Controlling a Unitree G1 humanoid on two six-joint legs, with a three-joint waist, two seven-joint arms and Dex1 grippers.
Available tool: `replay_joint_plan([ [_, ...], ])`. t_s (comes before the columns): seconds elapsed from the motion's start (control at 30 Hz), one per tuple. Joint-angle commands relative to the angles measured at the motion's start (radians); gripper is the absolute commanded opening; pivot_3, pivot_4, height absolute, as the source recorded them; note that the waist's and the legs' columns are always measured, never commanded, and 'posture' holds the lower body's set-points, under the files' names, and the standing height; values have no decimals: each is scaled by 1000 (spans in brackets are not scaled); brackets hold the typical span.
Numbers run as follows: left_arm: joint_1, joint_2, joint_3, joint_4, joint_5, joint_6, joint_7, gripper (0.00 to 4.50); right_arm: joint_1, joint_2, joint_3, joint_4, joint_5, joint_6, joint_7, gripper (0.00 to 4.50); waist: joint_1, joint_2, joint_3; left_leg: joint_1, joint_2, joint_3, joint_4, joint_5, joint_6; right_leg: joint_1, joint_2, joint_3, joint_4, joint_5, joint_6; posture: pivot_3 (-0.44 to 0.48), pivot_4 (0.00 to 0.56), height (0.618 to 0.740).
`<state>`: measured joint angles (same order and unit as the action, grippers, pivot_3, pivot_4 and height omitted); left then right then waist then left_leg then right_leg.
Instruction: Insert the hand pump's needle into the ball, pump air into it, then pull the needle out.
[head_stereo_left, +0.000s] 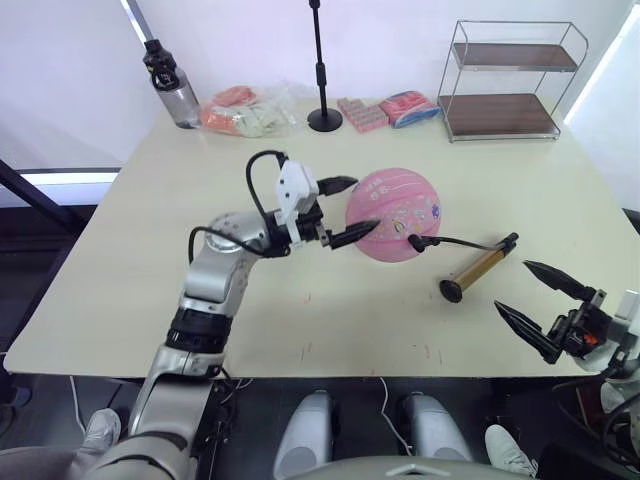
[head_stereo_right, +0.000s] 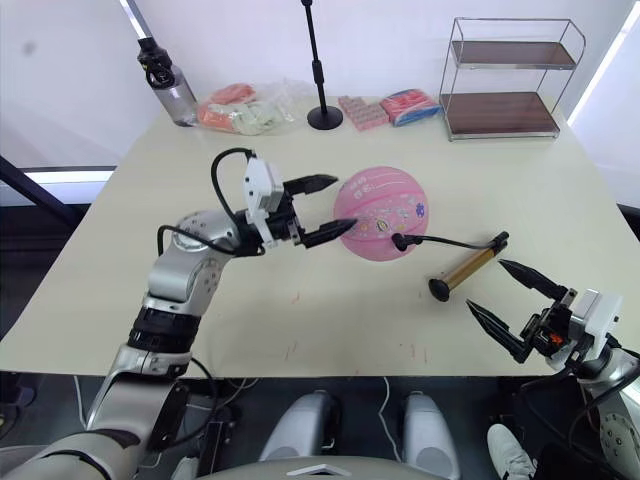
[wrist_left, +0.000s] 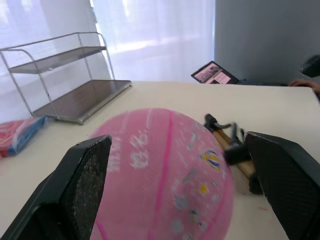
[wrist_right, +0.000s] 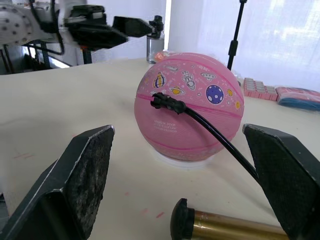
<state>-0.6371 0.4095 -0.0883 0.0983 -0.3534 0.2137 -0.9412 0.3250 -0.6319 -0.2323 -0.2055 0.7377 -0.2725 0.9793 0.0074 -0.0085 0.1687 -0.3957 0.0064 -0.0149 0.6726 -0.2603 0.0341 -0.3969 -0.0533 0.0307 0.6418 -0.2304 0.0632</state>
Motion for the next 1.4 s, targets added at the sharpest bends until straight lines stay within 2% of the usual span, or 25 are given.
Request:
replay_joint_plan([
  [0.03, -87, -29, 8, 62, 29, -9, 40, 4500, 8, 27, -48, -28, 18, -4, 32, 4327, 3, 0, 0, 0, 0, 1, 0, 0, 0, 0, 0, 0, 0, 0, 0, 0, 150, 740],
  [0.2, -211, -88, -14, 201, 79, -23, 64, 4500, 21, 62, -66, -34, 3, -5, 54, 4327, 4, 0, 0, -1, 0, 3, 0, 0, 0, 0, 0, 0, 0, 0, 0, 0, 150, 740],
  [0.5, -349, -178, -43, 384, 156, -27, 103, 4500, 14, 90, -64, -60, -29, 7, 51, 4327, 3, -1, 0, -2, -1, 3, 0, 0, 0, -1, 1, 0, 0, 0, 0, 0, 150, 740],
  [0.83, -346, -235, -70, 422, 205, 68, 142, 4500, -80, 94, -32, -116, -118, 58, -43, 4327, 3, -1, 1, -2, -1, 3, 0, 0, 0, -2, 1, 0, 0, 0, 0, 0, 150, 740],
  [1.0, -311, -259, -92, 445, 238, 72, 174, 4500, -202, 93, 65, -156, -226, 167, -150, 4327, 0, -1, 0, -2, -1, 3, 0, 0, 0, -2, 1, 0, 0, 0, 0, 0, 150, 740],
  [1.13, -304, -275, -87, 468, 248, 64, 193, 4500, -309, 83, 165, -177, -403, 266, -258, 4327, 8, -1, 0, -2, -1, 2, 0, 0, 0, -2, 1, 0, 1, 0, 0, 0, 150, 740],
  [1.4, -309, -293, -82, 499, 260, 50, 228, 4500, -473, -1, 292, -168, -684, 326, -301, 4327, 8, -1, 0, -2, -2, 2, 0, 0, 0, -2, 0, 0, 1, 0, 0, 0, 150, 740],
])
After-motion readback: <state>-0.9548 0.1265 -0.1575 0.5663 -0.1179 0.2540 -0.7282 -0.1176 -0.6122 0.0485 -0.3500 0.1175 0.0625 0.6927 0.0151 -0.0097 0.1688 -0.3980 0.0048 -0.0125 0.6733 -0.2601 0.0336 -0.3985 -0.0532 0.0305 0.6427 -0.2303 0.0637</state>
